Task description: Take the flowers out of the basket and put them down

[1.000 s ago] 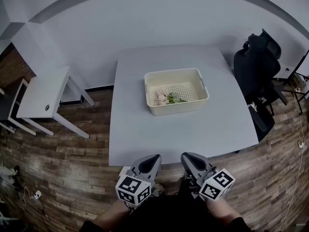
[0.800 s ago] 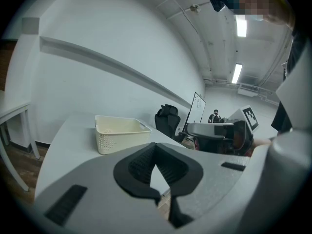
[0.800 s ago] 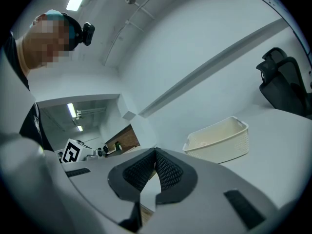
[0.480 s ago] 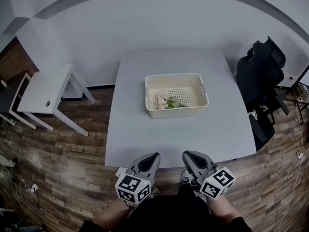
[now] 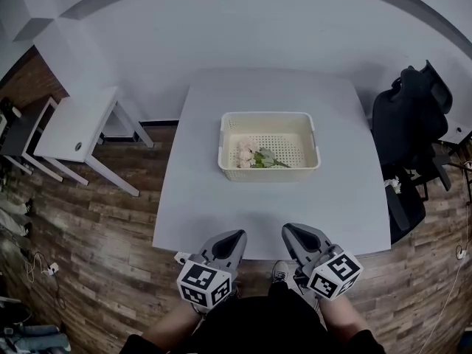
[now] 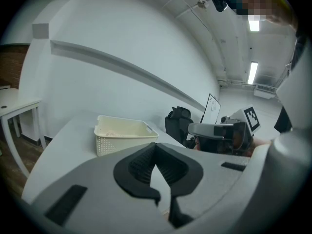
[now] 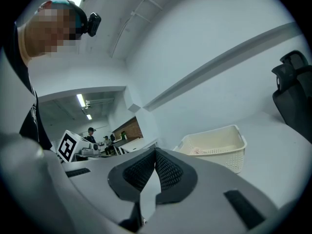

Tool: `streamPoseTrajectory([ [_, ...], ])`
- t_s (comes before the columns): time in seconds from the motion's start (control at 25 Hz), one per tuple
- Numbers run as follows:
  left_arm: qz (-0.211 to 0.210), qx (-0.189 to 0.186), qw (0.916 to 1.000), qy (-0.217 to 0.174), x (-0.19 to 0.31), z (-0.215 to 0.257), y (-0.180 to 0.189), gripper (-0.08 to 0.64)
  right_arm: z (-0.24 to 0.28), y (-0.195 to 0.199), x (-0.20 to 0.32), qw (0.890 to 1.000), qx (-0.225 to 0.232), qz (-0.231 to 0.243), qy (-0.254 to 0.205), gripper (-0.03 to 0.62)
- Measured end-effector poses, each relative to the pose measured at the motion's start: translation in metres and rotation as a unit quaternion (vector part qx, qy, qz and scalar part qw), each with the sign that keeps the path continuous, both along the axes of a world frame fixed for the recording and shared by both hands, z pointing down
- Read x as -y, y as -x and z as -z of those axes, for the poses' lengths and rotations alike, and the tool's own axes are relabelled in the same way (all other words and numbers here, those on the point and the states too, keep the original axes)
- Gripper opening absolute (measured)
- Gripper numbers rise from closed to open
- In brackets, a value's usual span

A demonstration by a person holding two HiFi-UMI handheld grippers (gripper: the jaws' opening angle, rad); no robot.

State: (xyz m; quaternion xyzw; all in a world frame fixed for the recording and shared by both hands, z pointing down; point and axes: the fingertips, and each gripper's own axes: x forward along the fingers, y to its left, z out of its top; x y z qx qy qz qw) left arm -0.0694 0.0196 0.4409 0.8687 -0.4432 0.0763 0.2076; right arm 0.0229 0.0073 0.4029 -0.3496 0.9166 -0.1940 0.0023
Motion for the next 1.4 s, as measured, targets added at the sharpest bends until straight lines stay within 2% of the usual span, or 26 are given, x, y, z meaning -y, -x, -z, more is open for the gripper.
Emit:
streamPoseTrajectory([
  [0.28,0.02,0.014,0.9997,0.009,0.016,-0.007,-0.033,0.008,-0.008,-0.031,0.024,1.0,0.008,0.023,0.003,0.023],
  [0.76,0.072,0.022,0.997,0.019,0.052,-0.015,-0.084,0.006,-0.018,-0.074,0.062,0.996,0.011,0.089,0.016,0.023],
  [1.16,0.107,0.039,0.9932,0.026,0.061,-0.018,-0.096,0.006,-0.024,-0.087,0.083,0.993,0.013,0.12,0.02,0.023],
  [1.4,0.105,0.036,0.9934,0.029,0.077,-0.019,-0.095,0.006,-0.023,-0.085,0.097,0.993,0.005,0.117,0.02,0.023],
])
